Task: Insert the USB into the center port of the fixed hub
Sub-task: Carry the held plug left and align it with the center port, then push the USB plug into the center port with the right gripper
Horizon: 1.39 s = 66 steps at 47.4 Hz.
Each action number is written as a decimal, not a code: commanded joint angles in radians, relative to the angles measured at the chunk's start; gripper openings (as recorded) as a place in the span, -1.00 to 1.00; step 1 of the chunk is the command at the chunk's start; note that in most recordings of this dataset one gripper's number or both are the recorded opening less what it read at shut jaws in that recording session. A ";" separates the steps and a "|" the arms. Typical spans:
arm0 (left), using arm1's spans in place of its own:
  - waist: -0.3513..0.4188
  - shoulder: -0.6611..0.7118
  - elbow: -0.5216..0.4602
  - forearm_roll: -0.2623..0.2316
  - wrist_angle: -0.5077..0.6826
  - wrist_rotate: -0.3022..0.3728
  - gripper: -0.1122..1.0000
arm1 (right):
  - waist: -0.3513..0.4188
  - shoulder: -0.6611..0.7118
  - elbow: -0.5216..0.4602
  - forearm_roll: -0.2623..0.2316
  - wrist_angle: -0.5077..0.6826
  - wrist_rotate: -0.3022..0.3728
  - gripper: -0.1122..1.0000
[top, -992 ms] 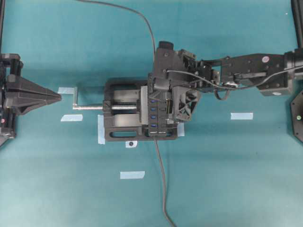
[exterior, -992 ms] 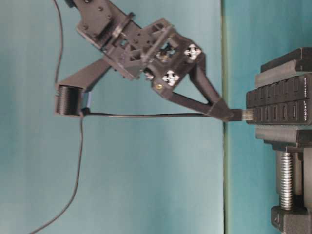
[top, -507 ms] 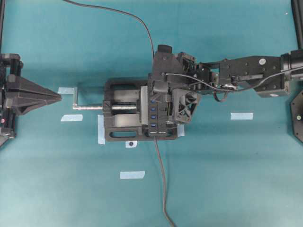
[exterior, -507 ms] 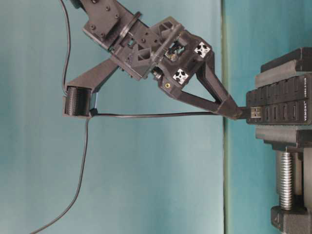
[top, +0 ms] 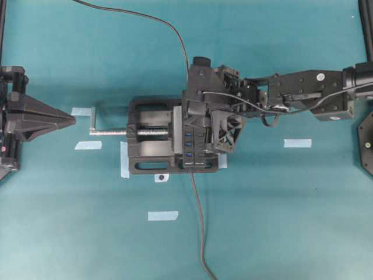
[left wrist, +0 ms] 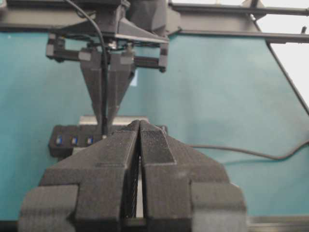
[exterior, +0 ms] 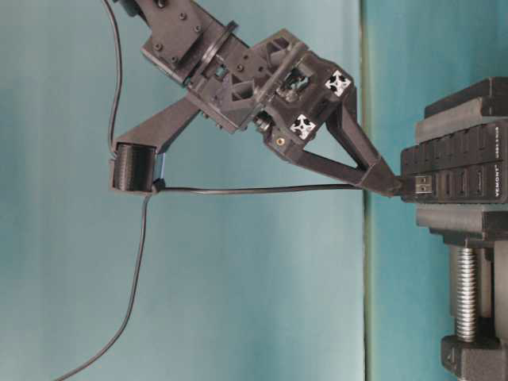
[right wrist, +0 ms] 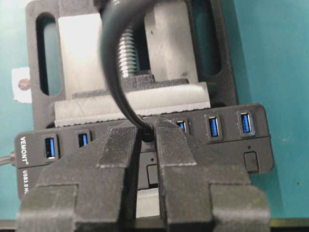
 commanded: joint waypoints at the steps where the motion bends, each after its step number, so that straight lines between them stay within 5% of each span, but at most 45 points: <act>1: 0.000 0.005 -0.023 0.002 -0.006 -0.002 -0.79 | 0.005 -0.011 -0.008 0.002 -0.009 0.012 -0.66; 66: 0.000 0.000 -0.020 0.002 -0.006 -0.002 -0.79 | 0.014 0.020 0.002 0.000 0.012 0.012 -0.67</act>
